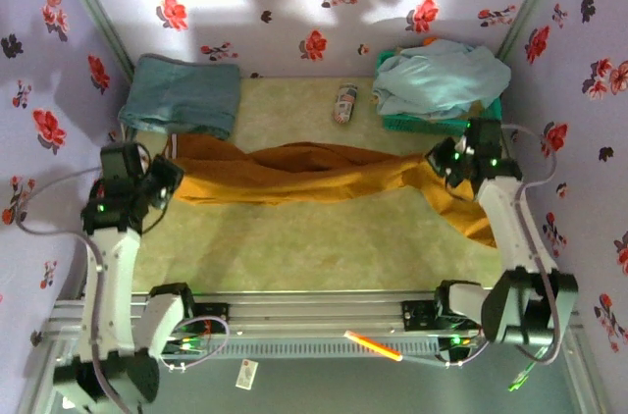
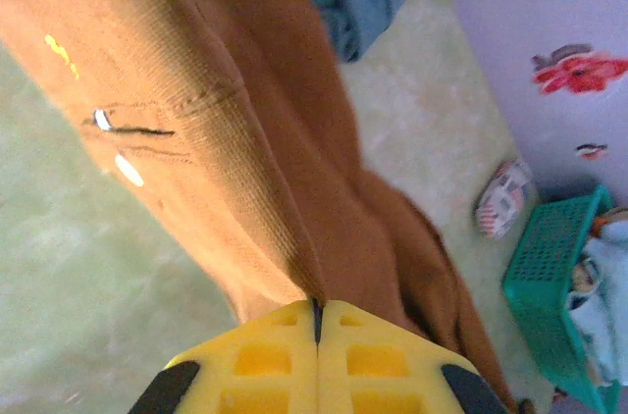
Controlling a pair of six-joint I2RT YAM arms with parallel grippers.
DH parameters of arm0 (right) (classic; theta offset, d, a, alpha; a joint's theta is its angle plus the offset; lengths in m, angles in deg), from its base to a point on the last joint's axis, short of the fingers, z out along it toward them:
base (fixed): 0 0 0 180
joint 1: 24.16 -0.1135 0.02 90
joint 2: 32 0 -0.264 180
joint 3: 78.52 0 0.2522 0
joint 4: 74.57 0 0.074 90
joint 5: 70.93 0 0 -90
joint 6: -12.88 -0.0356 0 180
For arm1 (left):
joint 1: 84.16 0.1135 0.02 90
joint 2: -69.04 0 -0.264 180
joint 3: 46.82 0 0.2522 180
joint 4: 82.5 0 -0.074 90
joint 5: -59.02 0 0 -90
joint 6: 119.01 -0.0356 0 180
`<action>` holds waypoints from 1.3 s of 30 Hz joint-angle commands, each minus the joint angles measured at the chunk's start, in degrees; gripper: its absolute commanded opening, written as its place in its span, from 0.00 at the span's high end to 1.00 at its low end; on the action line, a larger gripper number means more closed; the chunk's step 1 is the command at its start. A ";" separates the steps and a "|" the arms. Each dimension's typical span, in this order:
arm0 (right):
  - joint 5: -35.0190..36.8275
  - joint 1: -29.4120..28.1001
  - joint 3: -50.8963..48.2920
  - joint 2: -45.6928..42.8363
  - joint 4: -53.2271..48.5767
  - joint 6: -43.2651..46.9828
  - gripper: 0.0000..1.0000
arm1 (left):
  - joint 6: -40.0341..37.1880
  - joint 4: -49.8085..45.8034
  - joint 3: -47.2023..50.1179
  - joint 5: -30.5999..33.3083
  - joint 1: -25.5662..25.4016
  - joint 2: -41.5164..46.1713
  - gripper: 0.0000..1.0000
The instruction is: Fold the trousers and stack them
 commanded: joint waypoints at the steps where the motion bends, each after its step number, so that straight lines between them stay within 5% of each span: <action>1: -2.70 2.81 8.15 2.04 -2.42 2.50 1.00 | -2.89 2.20 -10.72 -0.76 0.48 -3.53 1.00; 6: -3.49 4.14 5.69 -6.17 -2.28 0.65 1.00 | -5.13 -6.04 -13.69 0.56 1.34 0.34 1.00; 16: -8.99 4.10 -9.17 -26.51 -17.26 4.35 1.00 | -4.51 -25.45 0.22 -3.27 -0.08 20.75 0.99; 18: -9.14 4.10 -12.47 -33.18 -22.72 4.16 1.00 | -3.97 -27.40 2.25 -5.26 -0.23 24.57 0.56; 19: -9.68 4.10 -13.71 -35.30 -23.78 3.56 1.00 | -3.28 -27.64 2.81 -5.81 -0.30 26.69 0.47; 20: -10.52 4.10 -14.81 -39.17 -25.93 2.63 0.92 | -2.24 -28.04 2.32 -6.22 -0.31 28.75 0.38; 21: -10.32 3.31 -14.69 -40.87 -28.45 2.53 0.71 | -1.39 -27.90 1.39 -6.85 -0.31 30.09 0.29; 22: -9.24 1.48 -14.49 -41.24 -30.13 2.54 0.65 | -0.73 -27.86 -0.48 -7.23 -0.31 30.97 0.22; 26: -6.22 -2.02 -12.09 -45.79 -34.58 3.27 0.46 | 0.41 -27.53 -10.18 -8.63 -0.34 28.27 0.21; 31: -1.36 -2.14 -7.68 -47.22 -34.84 3.59 0.44 | 2.13 -19.22 -7.32 -11.51 -0.31 23.06 0.25; 36: -6.79 -3.70 -13.80 -38.37 -14.63 -3.76 0.60 | 8.30 2.64 9.37 -12.21 -2.12 16.79 0.35; 39: -1.87 -8.19 -15.74 -30.91 -5.31 -5.28 0.66 | 10.12 12.36 15.34 -7.00 -8.28 10.48 0.38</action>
